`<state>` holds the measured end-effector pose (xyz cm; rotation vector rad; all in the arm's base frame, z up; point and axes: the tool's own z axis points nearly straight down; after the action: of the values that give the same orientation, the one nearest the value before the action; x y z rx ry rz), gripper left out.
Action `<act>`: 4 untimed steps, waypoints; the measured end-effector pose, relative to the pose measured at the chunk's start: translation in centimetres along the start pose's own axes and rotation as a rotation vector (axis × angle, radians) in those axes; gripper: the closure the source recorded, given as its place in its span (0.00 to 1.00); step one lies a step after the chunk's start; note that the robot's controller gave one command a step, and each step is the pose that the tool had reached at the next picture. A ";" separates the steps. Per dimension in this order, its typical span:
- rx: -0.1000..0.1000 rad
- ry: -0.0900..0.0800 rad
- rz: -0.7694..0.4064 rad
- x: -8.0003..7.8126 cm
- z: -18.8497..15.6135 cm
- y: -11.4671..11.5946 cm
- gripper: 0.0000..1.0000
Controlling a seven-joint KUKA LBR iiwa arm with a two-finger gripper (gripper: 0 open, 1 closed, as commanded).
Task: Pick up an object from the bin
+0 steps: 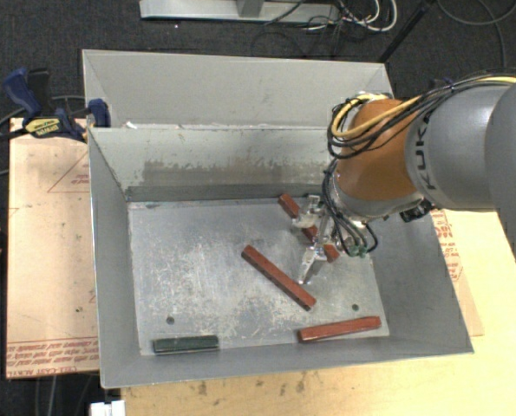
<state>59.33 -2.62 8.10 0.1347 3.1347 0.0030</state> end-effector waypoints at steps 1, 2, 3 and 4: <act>0.001 -0.017 -0.238 -3.9 0.2 -6.6 1.00; -0.004 0.017 -0.242 -3.1 0.7 -6.5 0.00; -0.003 0.011 -0.242 -3.2 0.7 -6.5 0.00; 0.000 0.006 -0.273 -3.3 -3.3 -5.0 0.00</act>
Offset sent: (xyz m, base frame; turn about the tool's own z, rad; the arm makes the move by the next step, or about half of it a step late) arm 0.0000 0.0000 0.0000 0.0000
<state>62.22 -7.86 11.42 -0.2933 3.1298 0.0024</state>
